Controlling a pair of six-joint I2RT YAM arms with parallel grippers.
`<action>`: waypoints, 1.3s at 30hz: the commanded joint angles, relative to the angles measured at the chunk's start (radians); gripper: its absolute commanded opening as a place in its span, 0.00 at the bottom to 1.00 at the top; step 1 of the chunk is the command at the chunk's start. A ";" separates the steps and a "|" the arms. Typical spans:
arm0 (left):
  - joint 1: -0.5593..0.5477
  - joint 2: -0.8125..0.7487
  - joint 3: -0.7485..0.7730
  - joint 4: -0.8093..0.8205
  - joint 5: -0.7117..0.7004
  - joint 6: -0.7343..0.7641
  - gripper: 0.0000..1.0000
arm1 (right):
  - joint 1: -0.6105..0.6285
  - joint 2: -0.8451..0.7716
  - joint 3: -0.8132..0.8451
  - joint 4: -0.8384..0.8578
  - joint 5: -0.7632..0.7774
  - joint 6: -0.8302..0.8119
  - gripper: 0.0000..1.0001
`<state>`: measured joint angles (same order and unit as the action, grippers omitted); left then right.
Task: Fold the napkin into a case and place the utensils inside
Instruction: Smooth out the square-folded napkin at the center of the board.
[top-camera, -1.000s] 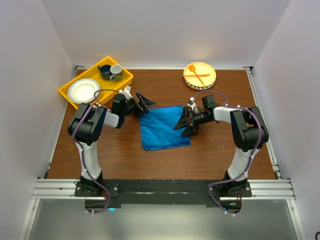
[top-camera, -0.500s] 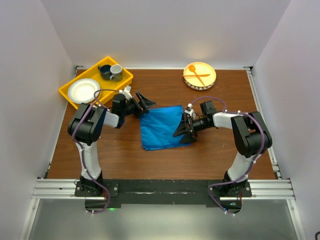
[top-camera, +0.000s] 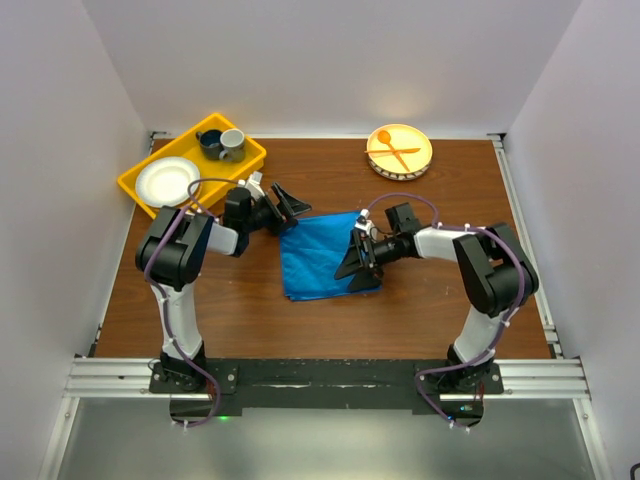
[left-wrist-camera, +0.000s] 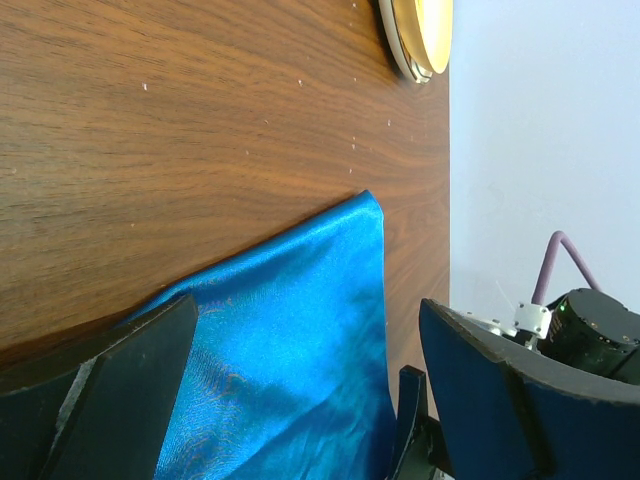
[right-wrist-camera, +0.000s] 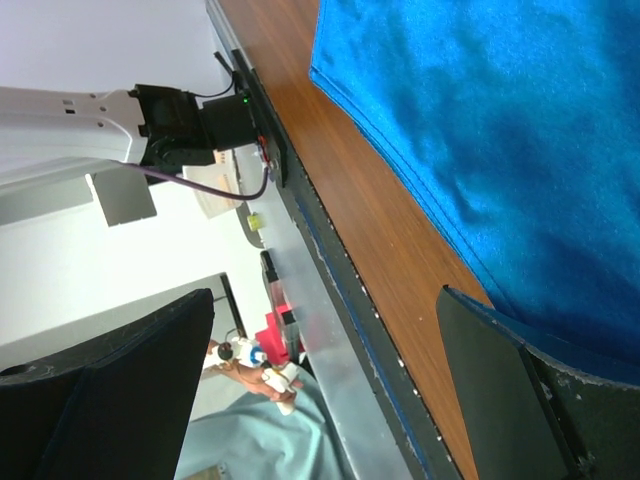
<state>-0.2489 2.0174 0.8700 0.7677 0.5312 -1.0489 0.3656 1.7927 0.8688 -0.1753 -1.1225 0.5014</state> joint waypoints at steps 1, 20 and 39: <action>0.022 0.012 -0.039 -0.137 -0.057 0.078 1.00 | 0.004 0.033 0.033 0.056 -0.026 -0.003 0.98; 0.037 0.009 -0.045 -0.156 -0.053 0.092 1.00 | -0.086 0.172 0.015 -0.111 -0.095 -0.198 0.98; -0.010 -0.218 0.005 -0.088 0.136 0.118 1.00 | -0.086 0.152 0.424 -0.033 -0.031 -0.004 0.93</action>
<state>-0.2581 1.9106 0.8635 0.6926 0.6430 -0.9844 0.2821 1.8534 1.2469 -0.2577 -1.2278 0.4294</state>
